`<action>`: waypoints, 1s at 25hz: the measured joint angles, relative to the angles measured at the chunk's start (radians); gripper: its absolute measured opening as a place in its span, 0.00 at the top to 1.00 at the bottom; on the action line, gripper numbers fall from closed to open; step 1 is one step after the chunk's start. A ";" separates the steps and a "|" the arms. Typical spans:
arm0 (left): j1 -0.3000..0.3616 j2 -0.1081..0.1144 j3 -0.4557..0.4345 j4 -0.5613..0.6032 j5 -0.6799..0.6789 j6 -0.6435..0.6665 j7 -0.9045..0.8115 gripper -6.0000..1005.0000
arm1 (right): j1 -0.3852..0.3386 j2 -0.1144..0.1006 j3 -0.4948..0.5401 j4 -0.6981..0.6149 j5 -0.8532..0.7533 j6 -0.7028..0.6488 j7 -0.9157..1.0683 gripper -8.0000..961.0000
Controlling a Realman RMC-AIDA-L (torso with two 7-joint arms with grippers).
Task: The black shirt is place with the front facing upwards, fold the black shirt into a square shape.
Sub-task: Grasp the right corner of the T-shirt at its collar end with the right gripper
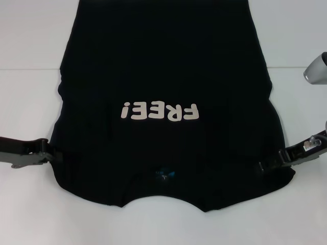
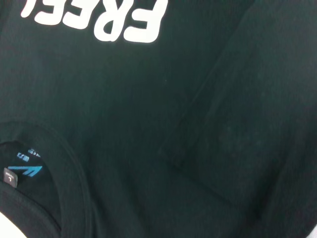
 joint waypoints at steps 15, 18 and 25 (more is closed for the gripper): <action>-0.002 0.000 0.000 0.000 -0.002 0.000 0.002 0.97 | -0.005 -0.011 0.000 0.022 0.031 -0.026 -0.015 0.12; -0.002 0.000 0.000 0.000 -0.002 0.000 0.002 0.97 | -0.007 -0.013 0.000 0.022 0.031 -0.027 -0.016 0.12; 0.000 0.000 0.000 0.002 -0.002 0.005 0.002 0.97 | -0.011 -0.016 0.003 0.017 0.030 -0.028 -0.037 0.13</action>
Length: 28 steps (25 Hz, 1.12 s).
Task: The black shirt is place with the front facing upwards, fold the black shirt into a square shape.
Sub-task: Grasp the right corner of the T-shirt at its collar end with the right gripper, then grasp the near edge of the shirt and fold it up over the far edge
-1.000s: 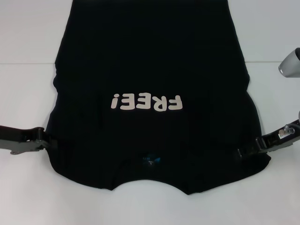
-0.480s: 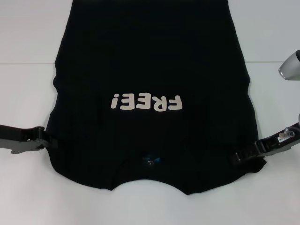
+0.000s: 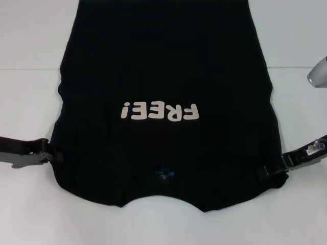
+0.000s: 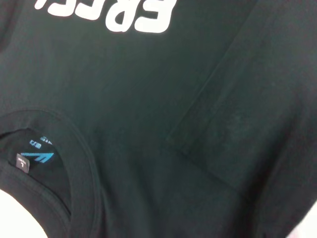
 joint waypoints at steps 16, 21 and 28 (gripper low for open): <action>0.002 0.000 0.000 0.004 -0.015 0.009 0.009 0.97 | 0.006 -0.004 -0.002 0.003 -0.009 -0.016 0.000 0.88; 0.002 0.000 0.000 0.004 -0.015 0.009 0.011 0.97 | 0.008 -0.003 -0.013 -0.002 -0.011 -0.023 0.000 0.90; 0.002 0.001 0.000 0.005 -0.017 0.008 0.015 0.97 | 0.009 -0.004 -0.025 -0.003 -0.011 -0.025 0.005 0.94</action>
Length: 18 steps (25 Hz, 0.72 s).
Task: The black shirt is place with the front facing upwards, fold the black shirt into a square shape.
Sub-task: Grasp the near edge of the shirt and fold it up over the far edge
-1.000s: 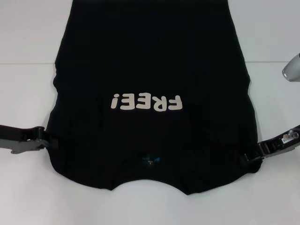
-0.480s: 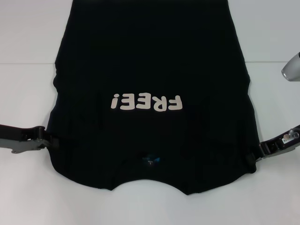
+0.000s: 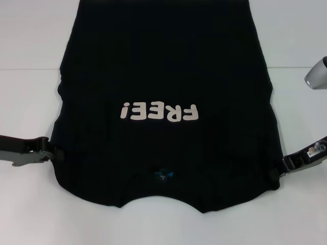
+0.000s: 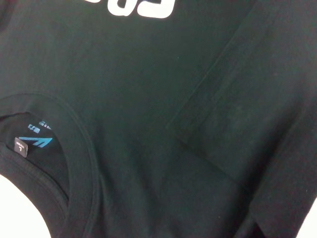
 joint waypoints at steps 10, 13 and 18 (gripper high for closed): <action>-0.003 0.000 0.000 0.001 0.000 0.000 0.003 0.97 | 0.002 -0.005 -0.003 -0.002 0.001 -0.014 0.004 0.94; -0.005 0.000 0.000 0.001 0.000 0.000 0.004 0.97 | 0.001 -0.007 -0.003 -0.002 0.000 -0.024 0.004 0.90; -0.006 0.000 0.000 0.001 -0.001 0.000 0.004 0.97 | -0.002 -0.011 -0.003 -0.002 0.000 -0.028 0.004 0.74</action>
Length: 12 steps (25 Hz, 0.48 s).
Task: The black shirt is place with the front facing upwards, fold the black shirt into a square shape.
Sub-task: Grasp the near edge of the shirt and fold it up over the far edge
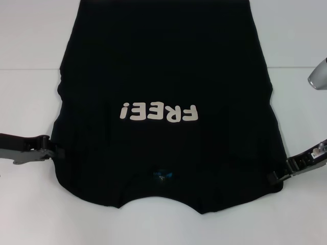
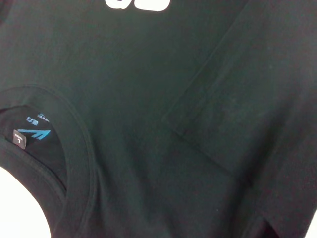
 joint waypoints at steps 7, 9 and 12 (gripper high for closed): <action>0.003 0.000 0.000 0.000 -0.005 0.000 0.000 0.97 | -0.002 -0.003 -0.010 0.000 -0.002 -0.002 -0.001 0.62; 0.003 0.000 0.000 0.000 -0.006 0.000 0.000 0.97 | -0.003 -0.003 -0.019 0.000 -0.002 -0.002 -0.001 0.59; 0.003 0.000 0.000 0.000 -0.006 0.000 0.000 0.97 | -0.003 -0.002 -0.024 0.000 -0.002 -0.002 0.000 0.55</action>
